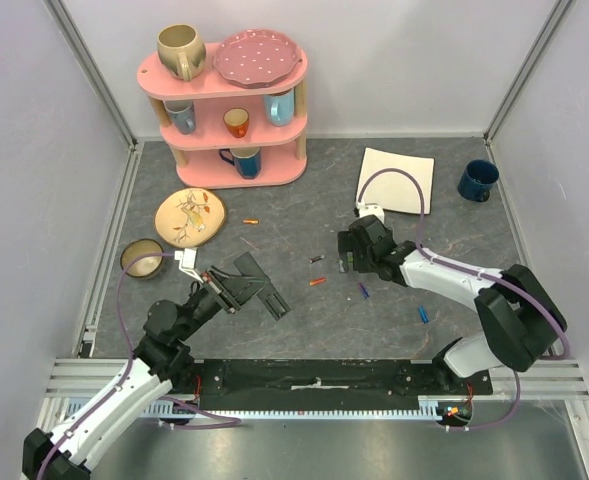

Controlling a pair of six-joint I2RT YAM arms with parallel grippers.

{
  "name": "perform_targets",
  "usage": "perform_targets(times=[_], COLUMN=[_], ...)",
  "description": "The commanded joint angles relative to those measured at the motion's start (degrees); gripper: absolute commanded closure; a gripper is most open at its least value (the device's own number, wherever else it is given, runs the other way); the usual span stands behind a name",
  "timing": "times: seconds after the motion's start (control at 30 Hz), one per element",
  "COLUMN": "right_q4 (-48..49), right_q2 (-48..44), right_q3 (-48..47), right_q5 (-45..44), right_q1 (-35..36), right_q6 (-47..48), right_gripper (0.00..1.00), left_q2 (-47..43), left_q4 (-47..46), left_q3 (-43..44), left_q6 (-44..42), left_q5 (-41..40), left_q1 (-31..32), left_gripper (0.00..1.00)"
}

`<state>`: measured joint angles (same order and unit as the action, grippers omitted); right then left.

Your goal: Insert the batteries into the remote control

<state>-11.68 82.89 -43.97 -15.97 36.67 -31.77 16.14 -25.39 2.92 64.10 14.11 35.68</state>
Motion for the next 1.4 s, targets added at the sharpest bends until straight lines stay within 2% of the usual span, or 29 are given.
perform_targets(times=[0.0, 0.33, 0.87, 1.37], right_q4=[1.0, 0.4, -0.1, -0.2], right_q2=[2.5, 10.3, 15.0, 16.5], right_q3=[-3.3, -8.0, -10.3, -10.4], right_q5=[-1.9, -2.8, -4.0, -3.6], right_q1=[0.9, 2.0, 2.1, 2.4], right_q6=[-3.7, -2.9, -0.7, -1.5], right_gripper=[0.07, 0.11, 0.2, 0.36], left_q2=[-1.9, -3.6, -4.9, -6.2], left_q4=[-4.9, -2.9, -0.8, 1.6], left_q3=[-6.1, -6.0, -6.4, -6.4], left_q6=[0.2, 0.1, -0.8, -1.1], left_q5=[0.7, 1.4, 2.1, 1.7], left_q1=[-0.4, -0.4, -0.4, -0.4], left_gripper=[0.98, 0.98, 0.98, 0.98])
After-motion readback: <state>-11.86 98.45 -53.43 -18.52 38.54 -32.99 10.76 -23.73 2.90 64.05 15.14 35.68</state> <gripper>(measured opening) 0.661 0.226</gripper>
